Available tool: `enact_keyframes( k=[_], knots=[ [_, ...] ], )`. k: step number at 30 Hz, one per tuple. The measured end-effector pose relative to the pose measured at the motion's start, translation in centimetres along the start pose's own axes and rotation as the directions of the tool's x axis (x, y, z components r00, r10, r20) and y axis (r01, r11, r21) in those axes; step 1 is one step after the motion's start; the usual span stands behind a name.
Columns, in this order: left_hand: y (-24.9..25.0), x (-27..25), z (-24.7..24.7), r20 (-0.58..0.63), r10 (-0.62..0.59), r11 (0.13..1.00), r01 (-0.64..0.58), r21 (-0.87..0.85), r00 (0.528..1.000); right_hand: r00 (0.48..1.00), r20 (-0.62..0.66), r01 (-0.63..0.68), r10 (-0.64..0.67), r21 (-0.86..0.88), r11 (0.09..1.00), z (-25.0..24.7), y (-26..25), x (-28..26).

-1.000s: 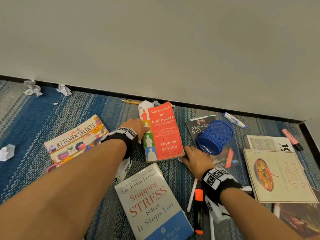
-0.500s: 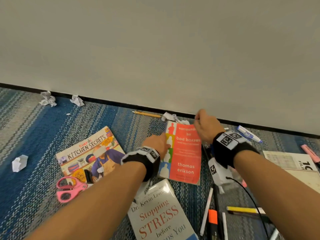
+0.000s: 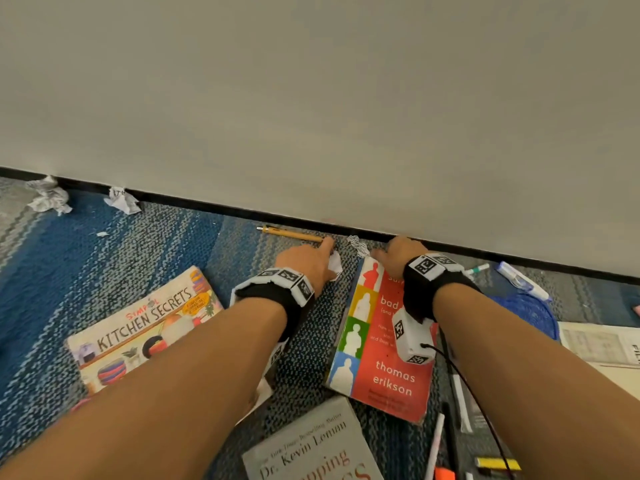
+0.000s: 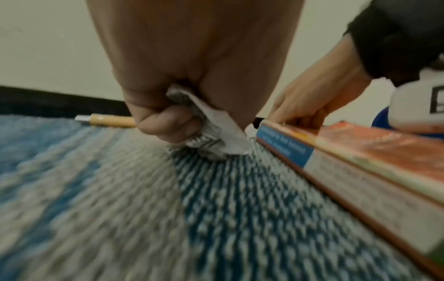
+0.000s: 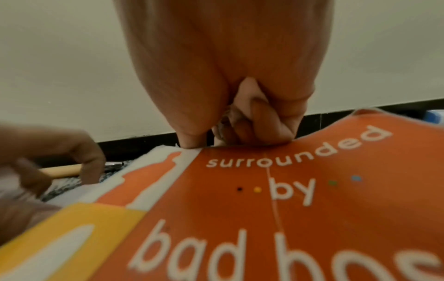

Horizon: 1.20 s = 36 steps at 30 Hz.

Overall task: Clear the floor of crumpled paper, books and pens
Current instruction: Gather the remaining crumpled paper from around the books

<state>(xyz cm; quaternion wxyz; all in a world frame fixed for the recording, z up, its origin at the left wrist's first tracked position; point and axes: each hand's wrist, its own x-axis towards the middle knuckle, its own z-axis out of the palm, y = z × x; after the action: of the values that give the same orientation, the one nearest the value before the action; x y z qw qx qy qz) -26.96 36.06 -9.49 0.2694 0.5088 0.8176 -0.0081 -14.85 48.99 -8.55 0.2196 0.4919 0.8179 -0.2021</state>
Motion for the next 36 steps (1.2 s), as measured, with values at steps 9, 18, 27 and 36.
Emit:
enact_keyframes(
  k=[9,18,27,36],
  knots=[
    [-2.3,-0.4,0.7,-0.011,-0.072,0.993,0.070,-0.097,0.997,0.973,-0.222,0.147,-0.069,0.358,0.922,-0.8,0.7,-1.5],
    [-5.2,-6.2,-4.0,-0.109,-0.148,0.984,0.135,-0.117,0.983,0.959,-0.232,0.282,-0.162,0.771,0.571,-1.0,-1.2,-7.6],
    [-12.9,-18.1,-18.9,-0.168,-0.117,0.956,0.156,0.247,0.979,0.854,-0.087,0.515,-0.513,0.276,0.811,-2.3,-13.8,-13.2],
    [-27.5,-27.5,-11.8,-0.071,-0.362,0.891,0.367,0.268,0.930,0.762,0.119,0.643,-0.637,-0.257,0.721,1.1,-26.5,-17.0]
  ],
)
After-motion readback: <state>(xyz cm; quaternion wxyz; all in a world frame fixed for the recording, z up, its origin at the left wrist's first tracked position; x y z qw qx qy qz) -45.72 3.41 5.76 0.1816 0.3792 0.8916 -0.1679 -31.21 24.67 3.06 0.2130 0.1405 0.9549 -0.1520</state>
